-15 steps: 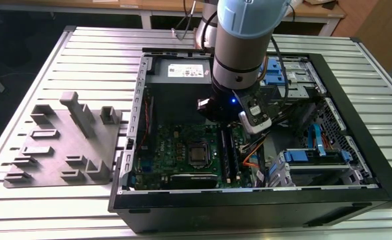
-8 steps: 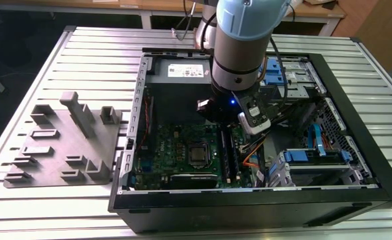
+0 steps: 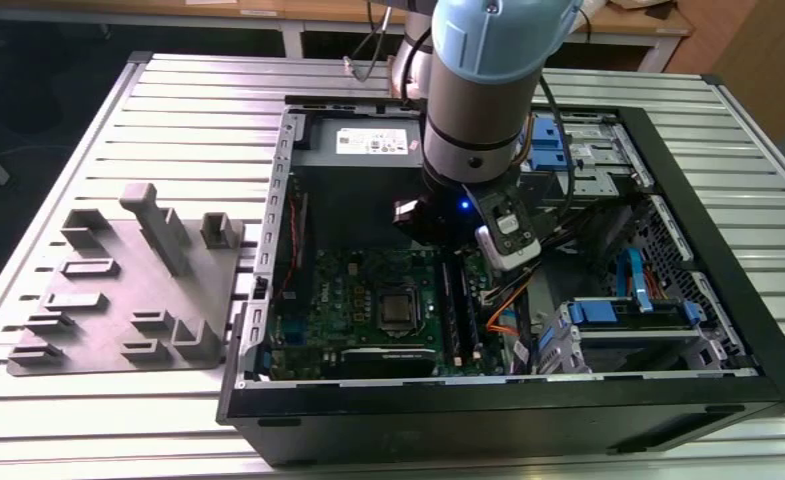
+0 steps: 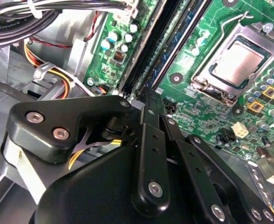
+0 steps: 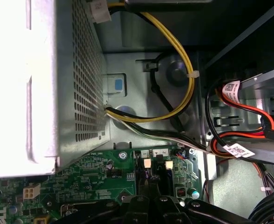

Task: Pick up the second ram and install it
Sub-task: 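Press down the second ram until it locks into place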

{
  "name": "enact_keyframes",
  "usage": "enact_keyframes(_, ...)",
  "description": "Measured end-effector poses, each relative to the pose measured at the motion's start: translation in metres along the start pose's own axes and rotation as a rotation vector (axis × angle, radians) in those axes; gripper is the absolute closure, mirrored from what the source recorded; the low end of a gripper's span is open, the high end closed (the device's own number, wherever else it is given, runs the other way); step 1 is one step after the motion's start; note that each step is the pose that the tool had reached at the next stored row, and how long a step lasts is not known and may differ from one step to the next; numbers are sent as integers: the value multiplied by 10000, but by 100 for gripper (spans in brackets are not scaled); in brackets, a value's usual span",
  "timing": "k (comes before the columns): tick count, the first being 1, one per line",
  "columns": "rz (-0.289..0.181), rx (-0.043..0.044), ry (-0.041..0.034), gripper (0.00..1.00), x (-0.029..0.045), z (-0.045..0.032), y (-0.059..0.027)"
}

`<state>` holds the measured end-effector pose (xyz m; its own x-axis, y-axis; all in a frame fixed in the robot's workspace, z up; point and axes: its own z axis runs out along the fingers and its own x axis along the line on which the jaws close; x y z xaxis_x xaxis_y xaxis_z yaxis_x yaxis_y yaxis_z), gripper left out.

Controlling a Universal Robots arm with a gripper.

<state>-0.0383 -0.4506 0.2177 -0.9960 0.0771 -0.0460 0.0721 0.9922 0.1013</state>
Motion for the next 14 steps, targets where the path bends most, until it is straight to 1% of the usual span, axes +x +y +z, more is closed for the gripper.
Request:
enact_keyframes(5,1,4,2,93,1,19,-2)
enact_keyframes(10,1,-1,-1,93,1,20,-2)
enact_keyframes(12,2,-30,-10,93,-1,-17,6)
enact_keyframes(14,1,-1,-1,93,-3,-85,9)
